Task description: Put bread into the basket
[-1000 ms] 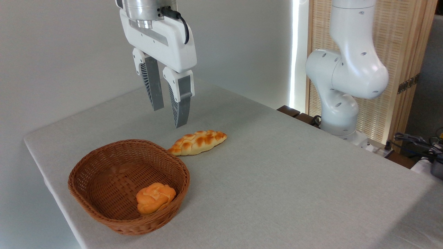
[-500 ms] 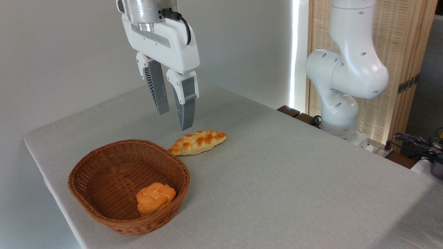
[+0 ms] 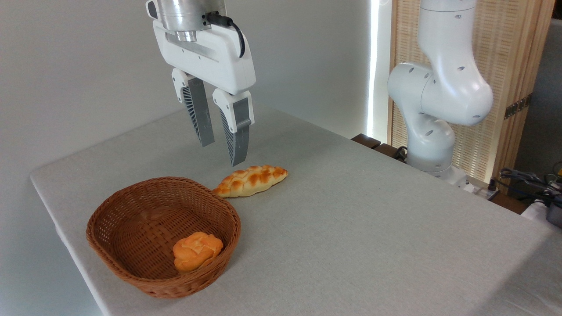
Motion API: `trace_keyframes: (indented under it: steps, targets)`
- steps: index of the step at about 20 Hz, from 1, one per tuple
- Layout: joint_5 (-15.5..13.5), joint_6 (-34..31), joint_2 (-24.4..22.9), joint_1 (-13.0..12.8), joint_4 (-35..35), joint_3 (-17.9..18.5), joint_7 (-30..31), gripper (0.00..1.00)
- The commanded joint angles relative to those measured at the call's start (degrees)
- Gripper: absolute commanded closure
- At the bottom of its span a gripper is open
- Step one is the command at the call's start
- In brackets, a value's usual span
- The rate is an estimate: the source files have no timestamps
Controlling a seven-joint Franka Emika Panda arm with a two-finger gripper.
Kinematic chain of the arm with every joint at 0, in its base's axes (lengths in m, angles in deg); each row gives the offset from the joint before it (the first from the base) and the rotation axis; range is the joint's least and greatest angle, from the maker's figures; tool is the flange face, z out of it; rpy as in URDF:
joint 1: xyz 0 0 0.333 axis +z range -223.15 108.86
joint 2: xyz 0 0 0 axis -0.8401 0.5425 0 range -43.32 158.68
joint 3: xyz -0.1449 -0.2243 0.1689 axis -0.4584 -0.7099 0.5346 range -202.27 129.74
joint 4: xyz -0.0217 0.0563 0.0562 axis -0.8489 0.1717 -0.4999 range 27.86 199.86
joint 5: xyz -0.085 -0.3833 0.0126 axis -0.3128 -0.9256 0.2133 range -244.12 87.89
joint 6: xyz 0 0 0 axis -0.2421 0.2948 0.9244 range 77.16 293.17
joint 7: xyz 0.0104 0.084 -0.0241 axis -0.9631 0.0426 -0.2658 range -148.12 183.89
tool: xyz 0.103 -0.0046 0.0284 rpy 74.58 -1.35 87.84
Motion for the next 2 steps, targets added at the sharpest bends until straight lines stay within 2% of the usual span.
trace_keyframes:
  steps: [1,2]
  targets:
    - [0.87,-1.85,0.59,0.02,-1.56,0.11,0.35,0.0]
    - [0.87,-1.85,0.59,0.02,-1.56,0.11,0.43,0.0]
